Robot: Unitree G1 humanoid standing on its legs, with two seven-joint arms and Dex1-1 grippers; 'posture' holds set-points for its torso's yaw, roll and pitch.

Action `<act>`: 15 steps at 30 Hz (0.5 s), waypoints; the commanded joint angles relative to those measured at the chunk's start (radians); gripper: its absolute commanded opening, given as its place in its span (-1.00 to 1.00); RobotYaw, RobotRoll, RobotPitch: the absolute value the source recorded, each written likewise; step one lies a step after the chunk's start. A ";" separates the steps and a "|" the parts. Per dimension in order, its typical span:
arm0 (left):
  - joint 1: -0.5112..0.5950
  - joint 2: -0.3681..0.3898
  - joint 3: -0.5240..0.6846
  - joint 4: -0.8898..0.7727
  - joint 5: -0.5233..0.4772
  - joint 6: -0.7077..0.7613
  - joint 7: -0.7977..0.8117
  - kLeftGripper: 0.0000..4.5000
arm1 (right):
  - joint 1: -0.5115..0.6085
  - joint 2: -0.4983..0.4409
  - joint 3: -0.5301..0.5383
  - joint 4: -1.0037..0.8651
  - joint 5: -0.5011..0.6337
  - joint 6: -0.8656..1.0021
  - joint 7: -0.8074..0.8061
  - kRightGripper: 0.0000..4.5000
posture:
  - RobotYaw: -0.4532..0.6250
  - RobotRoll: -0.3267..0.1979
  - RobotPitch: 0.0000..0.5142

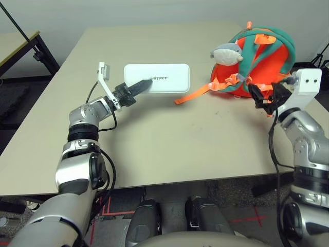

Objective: Put the pencil case into the backpack and zip it.

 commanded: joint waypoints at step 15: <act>0.168 0.019 0.034 -0.326 -0.131 0.079 0.122 0.37 | -0.412 -0.027 0.096 0.932 -0.142 -0.438 0.061 0.84 | 0.17 0.25 -0.78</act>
